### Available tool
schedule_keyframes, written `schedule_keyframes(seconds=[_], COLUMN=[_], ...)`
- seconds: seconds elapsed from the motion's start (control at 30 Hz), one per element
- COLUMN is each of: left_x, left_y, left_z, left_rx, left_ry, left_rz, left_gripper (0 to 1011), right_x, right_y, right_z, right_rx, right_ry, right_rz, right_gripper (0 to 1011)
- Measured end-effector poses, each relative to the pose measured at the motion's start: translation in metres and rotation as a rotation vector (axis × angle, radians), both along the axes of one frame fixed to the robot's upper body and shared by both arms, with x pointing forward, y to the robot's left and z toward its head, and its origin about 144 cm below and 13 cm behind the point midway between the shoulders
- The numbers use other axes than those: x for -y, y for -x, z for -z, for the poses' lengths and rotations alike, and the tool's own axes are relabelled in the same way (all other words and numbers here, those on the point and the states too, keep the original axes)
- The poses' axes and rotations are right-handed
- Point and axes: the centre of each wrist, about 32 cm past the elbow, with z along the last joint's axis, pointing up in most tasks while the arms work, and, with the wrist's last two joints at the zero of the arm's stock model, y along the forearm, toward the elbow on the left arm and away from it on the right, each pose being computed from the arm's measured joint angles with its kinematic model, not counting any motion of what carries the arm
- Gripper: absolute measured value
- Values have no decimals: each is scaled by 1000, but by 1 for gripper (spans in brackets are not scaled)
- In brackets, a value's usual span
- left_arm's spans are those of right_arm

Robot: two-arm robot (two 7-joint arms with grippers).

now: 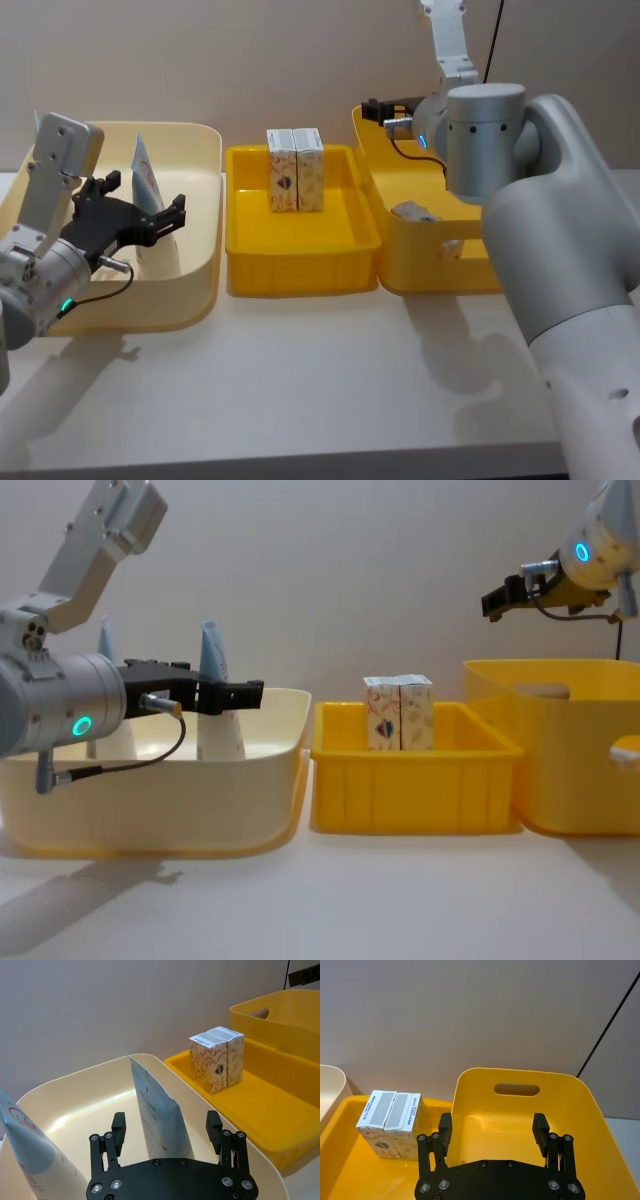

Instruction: Bimanual collaborative sorting of washing and personal care products

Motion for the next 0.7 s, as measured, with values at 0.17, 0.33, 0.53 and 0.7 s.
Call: schedule_keyframes(seconds=[0.17,0.33,0.53,0.7], left_x=[0,0,1,0], left_y=[-1,-1,-1,-3], left_z=[-3,-4,-5,-5], left_rx=[-21,-32,-36,-40], left_ry=[-15,-22,-26,-25], left_rz=[-7,-11,-13,-11], left_gripper=[1000,1000,999,1000], right_x=[0,0,0,0], right_y=[0,0,0,0], right_z=[0,0,0,0], right_rx=[0,0,0,0], right_ry=[0,0,0,0], right_rz=[0,0,0,0], right_gripper=[1001,1001,1001,1001])
